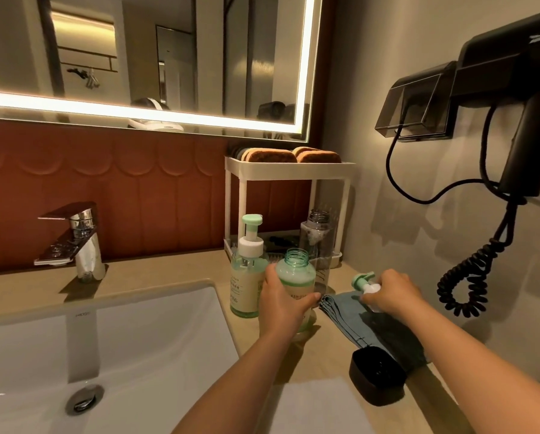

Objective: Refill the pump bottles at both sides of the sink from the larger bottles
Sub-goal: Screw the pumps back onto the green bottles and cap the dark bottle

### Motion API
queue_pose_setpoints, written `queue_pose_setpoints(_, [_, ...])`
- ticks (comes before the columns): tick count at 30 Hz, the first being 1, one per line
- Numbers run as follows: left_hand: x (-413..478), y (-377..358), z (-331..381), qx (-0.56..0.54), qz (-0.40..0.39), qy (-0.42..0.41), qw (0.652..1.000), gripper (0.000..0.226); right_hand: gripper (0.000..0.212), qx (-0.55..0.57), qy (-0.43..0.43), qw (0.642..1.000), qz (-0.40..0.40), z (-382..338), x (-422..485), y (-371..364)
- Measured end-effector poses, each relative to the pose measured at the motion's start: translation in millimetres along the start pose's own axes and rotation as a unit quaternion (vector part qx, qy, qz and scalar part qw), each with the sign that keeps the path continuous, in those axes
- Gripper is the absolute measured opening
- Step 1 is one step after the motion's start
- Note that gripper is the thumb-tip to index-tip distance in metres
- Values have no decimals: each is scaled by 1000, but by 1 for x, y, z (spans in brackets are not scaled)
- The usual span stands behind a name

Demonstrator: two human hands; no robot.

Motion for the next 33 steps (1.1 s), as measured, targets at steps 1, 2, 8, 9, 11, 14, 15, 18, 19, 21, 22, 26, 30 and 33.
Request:
queue_pose_setpoints(1, [0,0,-2,-1,3,0,1000,81,45,8,4,1000,6,0,-1,6])
queue_pose_setpoints(2, [1,0,-3,-3,7,0,1000,80,42,23,9,1000,10,-1,-1,13])
queue_pose_setpoints(8, [-6,7,-2,15,-18,-24,999,72,24,239,61,969,8,-11,-17,44])
queue_pose_setpoints(9, [-9,9,-3,10,-27,-27,999,71,24,284,64,957,11,-13,-23,47])
queue_pose_setpoints(11, [-16,14,-3,0,-45,-30,999,68,25,369,60,927,2,-15,-33,50])
queue_pose_setpoints(14, [-29,25,-2,-12,-70,-33,997,65,32,505,42,862,-31,-20,-44,50])
queue_pose_setpoints(15, [-33,30,-1,-17,-80,-33,996,65,33,553,32,832,-38,-22,-47,50])
queue_pose_setpoints(18, [-43,43,3,-25,-112,-32,993,66,21,651,12,758,-50,-30,-58,54])
queue_pose_setpoints(19, [-46,47,4,-25,-122,-31,992,66,16,674,8,737,-53,-34,-63,56])
queue_pose_setpoints(21, [-52,54,8,-23,-141,-28,989,66,16,714,1,698,-52,-41,-72,61])
queue_pose_setpoints(22, [-53,56,10,-23,-148,-26,988,66,21,728,0,683,-53,-44,-75,63])
queue_pose_setpoints(26, [-52,65,23,-17,-138,-17,990,78,29,748,17,662,-48,-58,-86,70])
queue_pose_setpoints(30, [-50,61,39,9,-132,-45,990,77,29,745,43,666,-17,-68,-94,80])
queue_pose_setpoints(33, [-47,56,42,30,-114,-52,992,68,27,711,64,701,11,-70,-97,81])
Point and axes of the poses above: each hand's wrist, its own x-axis towards the middle knuckle, its own y-axis out of the back of the hand, z = x × y, the point moved 3 cm from there along x, towards the middle knuckle, and after that the axes turned 1 degree about -x, right-handed, at the moved point
